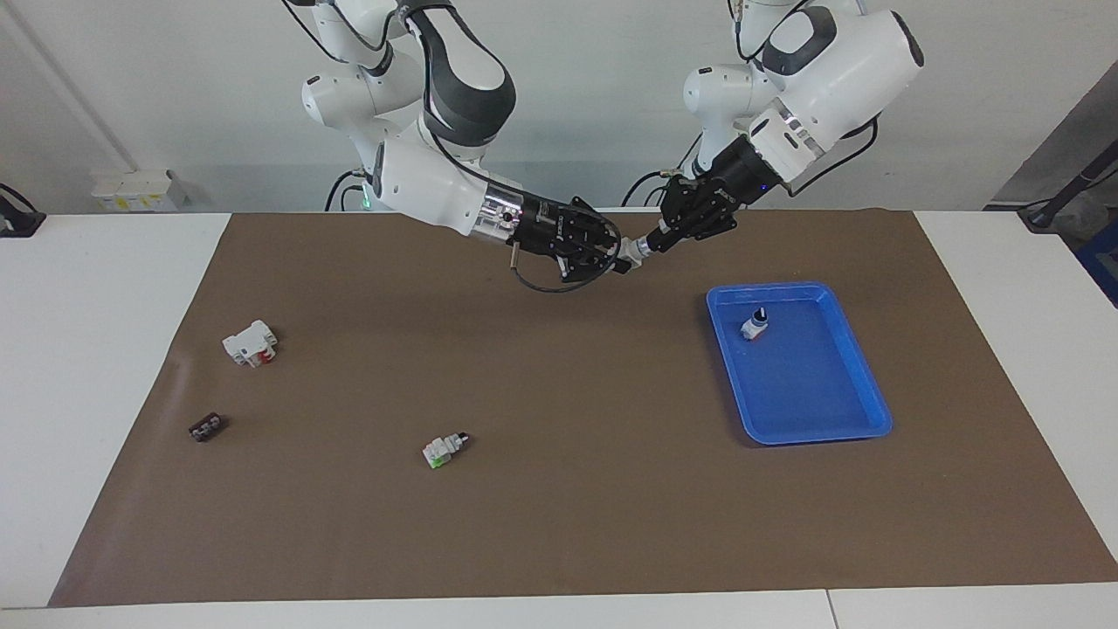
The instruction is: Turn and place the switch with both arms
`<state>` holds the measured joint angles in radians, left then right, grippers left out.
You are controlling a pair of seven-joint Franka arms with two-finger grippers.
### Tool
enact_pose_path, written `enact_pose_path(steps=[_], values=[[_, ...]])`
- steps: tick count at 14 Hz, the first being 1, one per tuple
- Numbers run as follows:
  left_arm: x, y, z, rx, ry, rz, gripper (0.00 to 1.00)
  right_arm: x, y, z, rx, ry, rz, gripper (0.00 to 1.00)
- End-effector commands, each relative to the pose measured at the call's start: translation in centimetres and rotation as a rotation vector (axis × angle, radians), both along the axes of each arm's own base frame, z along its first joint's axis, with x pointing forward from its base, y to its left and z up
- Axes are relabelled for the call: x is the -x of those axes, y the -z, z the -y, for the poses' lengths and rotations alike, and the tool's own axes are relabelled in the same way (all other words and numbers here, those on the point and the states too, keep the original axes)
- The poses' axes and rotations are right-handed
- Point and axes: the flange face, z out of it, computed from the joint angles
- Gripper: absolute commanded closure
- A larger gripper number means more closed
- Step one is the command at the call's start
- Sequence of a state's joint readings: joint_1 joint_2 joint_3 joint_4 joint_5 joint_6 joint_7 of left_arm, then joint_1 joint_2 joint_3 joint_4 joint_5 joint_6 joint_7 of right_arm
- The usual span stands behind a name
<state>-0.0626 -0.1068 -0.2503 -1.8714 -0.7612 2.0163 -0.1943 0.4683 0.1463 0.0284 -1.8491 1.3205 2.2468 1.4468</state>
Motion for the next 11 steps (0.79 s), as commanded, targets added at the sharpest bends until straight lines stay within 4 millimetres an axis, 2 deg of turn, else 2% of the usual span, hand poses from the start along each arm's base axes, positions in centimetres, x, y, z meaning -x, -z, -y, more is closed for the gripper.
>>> enact_pose_path(steps=[1,5,8,10,11], values=[[0.5,0.4,-0.3,0.006,-0.022,0.0,1.0,0.0,-0.9,0.2,-0.02,0.01,0.001,1.0],[0.4,0.0,-0.1,0.025,-0.147,-0.09,1.0,0.0,-0.9,0.2,-0.019,0.011,0.002,1.0],[0.9,-0.1,1.0,0.04,-0.257,-0.202,1.0,0.0,-0.9,0.2,-0.019,0.011,0.002,1.0],[1.0,-0.8,1.9,0.065,-0.385,-0.319,1.0,0.0,-0.9,0.2,-0.019,0.011,0.002,1.0],[1.1,-1.2,2.3,0.086,-0.504,-0.428,1.0,0.0,-0.9,0.2,-0.019,0.011,0.002,1.0]])
